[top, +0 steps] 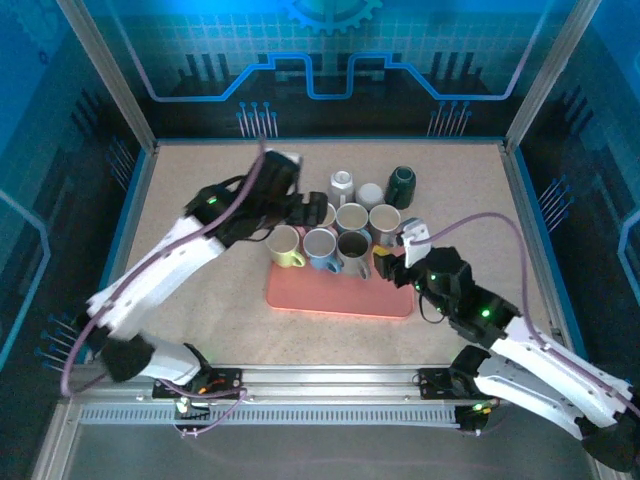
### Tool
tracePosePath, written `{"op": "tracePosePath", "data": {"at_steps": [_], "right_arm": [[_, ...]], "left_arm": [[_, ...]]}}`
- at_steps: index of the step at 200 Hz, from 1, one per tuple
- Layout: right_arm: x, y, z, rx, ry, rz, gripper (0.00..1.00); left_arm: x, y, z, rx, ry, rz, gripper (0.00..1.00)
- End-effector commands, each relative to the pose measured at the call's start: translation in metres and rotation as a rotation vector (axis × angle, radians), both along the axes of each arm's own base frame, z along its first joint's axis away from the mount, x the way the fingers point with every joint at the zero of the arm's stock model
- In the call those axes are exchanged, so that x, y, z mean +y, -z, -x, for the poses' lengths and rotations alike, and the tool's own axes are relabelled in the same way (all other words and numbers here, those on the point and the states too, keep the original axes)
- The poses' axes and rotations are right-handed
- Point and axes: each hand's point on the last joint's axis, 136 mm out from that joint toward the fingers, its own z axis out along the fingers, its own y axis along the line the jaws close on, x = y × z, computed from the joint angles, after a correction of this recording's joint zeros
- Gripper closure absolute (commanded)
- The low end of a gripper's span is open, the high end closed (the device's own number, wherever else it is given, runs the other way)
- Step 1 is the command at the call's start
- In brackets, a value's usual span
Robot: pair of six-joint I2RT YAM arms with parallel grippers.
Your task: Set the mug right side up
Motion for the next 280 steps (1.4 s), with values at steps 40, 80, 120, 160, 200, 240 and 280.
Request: {"op": "tracePosePath", "data": {"at_steps": [40, 80, 120, 160, 200, 240, 280], "right_arm": [[-0.032, -0.026, 0.033, 0.339, 0.111, -0.004, 0.42], [-0.042, -0.036, 0.048, 0.437, 0.156, -0.034, 0.4], [-0.057, -0.026, 0.06, 0.452, 0.183, -0.031, 0.38], [-0.057, -0.022, 0.058, 0.455, 0.194, -0.042, 0.37], [-0.052, -0.019, 0.053, 0.452, 0.191, -0.036, 0.37], [-0.046, -0.018, 0.049, 0.454, 0.182, -0.043, 0.38], [-0.046, -0.016, 0.049, 0.459, 0.185, -0.045, 0.38]], "left_arm": [[-0.047, 0.053, -0.129, 0.11, -0.103, 0.011, 0.01], [-0.049, 0.102, -0.188, 0.11, -0.31, 0.01, 0.01], [-0.071, 0.138, -0.22, 0.049, -0.273, 0.023, 0.01], [-0.056, 0.173, -0.231, 0.085, -0.339, -0.007, 0.01], [-0.052, 0.195, -0.231, 0.123, -0.347, -0.019, 0.02], [-0.049, 0.221, -0.232, 0.182, -0.358, 0.009, 0.13], [-0.054, 0.225, -0.231, 0.203, -0.347, 0.039, 0.13]]}}
